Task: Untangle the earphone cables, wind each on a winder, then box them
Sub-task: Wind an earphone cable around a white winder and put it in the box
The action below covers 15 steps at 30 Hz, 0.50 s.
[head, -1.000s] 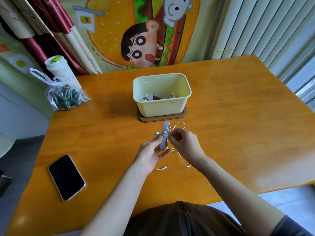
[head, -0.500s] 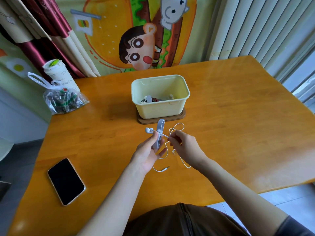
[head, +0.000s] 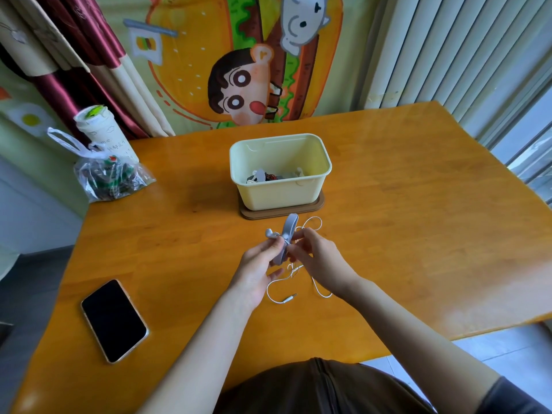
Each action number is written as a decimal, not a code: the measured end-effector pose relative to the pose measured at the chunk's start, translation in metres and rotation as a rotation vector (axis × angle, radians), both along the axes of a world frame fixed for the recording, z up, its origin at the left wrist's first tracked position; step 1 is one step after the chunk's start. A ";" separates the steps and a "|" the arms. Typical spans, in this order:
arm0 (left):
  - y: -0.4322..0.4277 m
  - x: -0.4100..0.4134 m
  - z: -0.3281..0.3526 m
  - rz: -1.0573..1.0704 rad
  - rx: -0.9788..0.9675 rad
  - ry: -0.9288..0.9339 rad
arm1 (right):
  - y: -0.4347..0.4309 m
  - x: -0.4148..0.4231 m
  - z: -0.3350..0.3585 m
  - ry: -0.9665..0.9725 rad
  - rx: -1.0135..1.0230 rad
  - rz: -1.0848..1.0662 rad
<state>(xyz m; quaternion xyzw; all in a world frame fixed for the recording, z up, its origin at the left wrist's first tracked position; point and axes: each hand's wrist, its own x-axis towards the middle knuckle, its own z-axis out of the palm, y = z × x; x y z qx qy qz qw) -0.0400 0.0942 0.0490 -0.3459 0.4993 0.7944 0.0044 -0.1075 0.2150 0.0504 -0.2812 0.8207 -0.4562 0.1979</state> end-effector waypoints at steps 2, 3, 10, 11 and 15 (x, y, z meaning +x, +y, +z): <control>0.000 0.001 0.000 -0.011 -0.015 0.006 | 0.000 -0.001 0.000 0.030 -0.006 -0.039; 0.000 0.002 0.000 -0.014 -0.018 0.013 | 0.000 -0.001 0.001 0.034 -0.003 -0.047; 0.003 0.001 -0.001 0.075 0.116 0.041 | -0.001 -0.001 0.003 0.045 -0.010 -0.050; 0.003 0.002 -0.002 0.087 0.137 0.039 | -0.002 -0.002 0.003 0.047 -0.003 -0.053; 0.002 0.001 -0.006 0.119 0.183 0.043 | -0.003 -0.005 0.003 0.055 0.007 -0.072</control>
